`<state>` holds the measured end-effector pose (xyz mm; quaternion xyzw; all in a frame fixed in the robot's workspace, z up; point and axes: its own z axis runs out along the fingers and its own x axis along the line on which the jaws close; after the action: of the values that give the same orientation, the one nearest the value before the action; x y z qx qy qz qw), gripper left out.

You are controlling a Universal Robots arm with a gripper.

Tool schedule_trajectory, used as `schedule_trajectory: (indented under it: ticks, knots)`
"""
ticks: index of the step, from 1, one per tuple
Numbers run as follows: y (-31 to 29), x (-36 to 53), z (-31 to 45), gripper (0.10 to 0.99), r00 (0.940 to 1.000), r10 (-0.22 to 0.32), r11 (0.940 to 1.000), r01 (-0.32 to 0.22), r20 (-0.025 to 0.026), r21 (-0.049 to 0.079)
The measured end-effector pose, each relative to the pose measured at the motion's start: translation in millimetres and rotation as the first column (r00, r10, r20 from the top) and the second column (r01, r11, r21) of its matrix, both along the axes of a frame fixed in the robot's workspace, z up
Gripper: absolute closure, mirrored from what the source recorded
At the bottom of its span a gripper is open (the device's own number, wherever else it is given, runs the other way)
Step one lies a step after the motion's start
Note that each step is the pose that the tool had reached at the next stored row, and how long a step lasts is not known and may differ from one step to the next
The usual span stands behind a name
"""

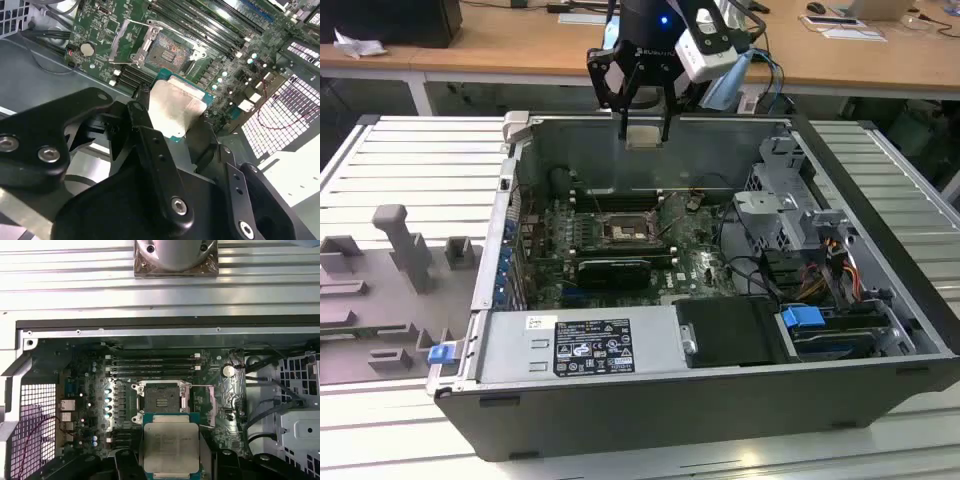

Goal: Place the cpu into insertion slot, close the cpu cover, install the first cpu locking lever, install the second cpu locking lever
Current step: 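Place the cpu into insertion slot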

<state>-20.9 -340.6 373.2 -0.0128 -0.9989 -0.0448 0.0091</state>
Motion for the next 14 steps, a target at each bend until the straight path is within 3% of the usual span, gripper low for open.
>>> schedule_trajectory:
  ticks: [5,12,14]
  knots:
    - [0.0,0.0,-0.2,0.549,0.9967,-0.081,0.9967,0.081,-0.0001,0.000]
    - [0.0,-0.3,-3.1,0.549,0.9812,-0.193,0.9812,0.193,0.0000,0.000]
    - [-0.4,-5.6,-4.9,0.549,0.9801,-0.199,0.9801,0.199,0.0000,0.000]
